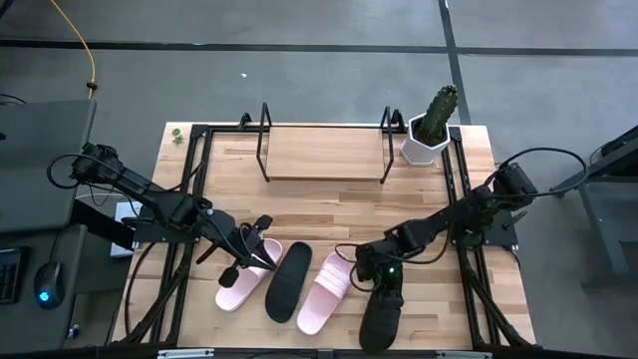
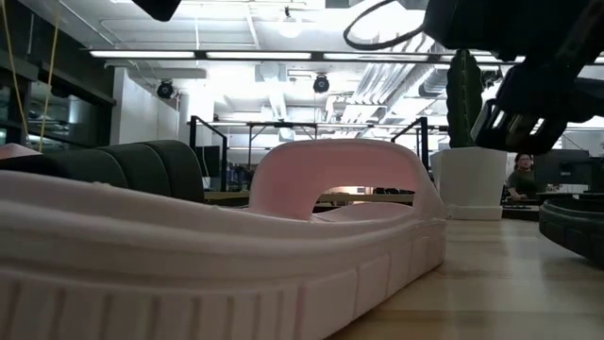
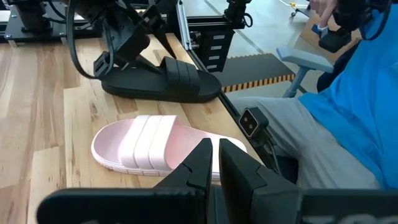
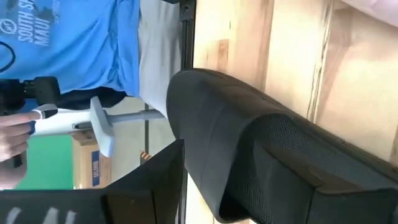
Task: Pick and place slides into the shelf
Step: Put the right black slide on the shelf
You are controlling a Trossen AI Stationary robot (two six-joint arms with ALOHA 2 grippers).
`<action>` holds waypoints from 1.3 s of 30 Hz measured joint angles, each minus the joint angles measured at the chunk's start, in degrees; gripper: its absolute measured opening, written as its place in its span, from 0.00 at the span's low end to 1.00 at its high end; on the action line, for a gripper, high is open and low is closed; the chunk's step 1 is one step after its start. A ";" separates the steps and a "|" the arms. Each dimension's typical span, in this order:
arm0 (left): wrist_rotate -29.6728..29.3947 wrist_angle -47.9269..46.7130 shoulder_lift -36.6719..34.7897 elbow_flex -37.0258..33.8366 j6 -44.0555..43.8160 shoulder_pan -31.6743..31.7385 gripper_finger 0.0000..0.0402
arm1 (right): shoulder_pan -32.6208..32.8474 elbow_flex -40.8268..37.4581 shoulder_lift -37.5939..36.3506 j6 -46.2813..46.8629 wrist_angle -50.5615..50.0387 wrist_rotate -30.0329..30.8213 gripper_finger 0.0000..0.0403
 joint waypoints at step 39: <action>-0.20 -0.02 0.02 0.02 -0.01 0.00 0.05 | 8.28 0.02 0.21 3.38 0.75 13.73 0.46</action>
